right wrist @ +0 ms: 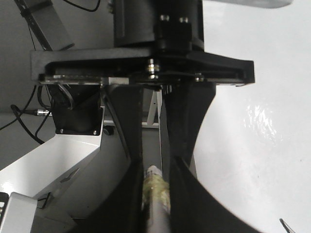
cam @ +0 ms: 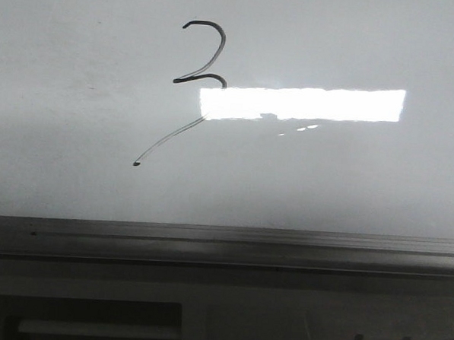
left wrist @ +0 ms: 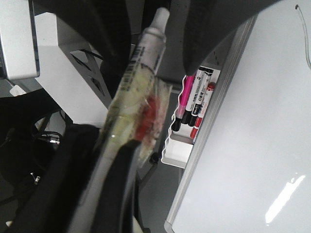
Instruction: Write number 3 on whiteboard
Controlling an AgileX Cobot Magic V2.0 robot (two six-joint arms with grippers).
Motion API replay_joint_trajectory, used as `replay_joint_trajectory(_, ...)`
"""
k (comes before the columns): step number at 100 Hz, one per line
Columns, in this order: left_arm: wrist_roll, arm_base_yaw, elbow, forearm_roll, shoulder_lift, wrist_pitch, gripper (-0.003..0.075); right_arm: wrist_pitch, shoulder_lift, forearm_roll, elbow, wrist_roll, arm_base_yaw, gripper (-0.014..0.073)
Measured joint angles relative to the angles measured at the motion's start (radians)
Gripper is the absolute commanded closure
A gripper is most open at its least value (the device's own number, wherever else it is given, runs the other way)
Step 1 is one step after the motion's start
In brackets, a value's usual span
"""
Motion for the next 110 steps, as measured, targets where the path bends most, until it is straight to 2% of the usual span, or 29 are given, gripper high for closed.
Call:
replay_joint_trajectory(15,0.000,0.000,-0.002,-0.006,0.000,0.010,0.0537,0.000,0.000,0.014,0.000,-0.017,0.000,0.0656)
replay_joint_trajectory(32,0.002,0.000,-0.002,-0.008,0.000,0.016,0.0403,0.002,0.000,0.041,0.000,-0.039,0.000,0.0656)
replay_joint_trajectory(62,0.002,0.000,-0.002,-0.008,0.000,0.012,0.0412,0.002,0.000,0.057,0.000,-0.043,0.000,0.0656)
replay_joint_trajectory(76,0.002,0.000,-0.002,-0.008,0.000,0.011,0.0505,0.000,0.000,0.057,0.000,-0.043,0.000,0.0656)
replay_joint_trajectory(98,0.009,0.000,-0.002,-0.017,0.000,0.021,0.0729,-0.010,0.000,0.051,0.000,-0.043,0.000,0.0656)
replay_joint_trajectory(110,0.027,0.000,-0.003,-0.015,0.000,0.025,0.0741,-0.010,0.000,0.054,0.000,-0.043,0.000,0.0638)
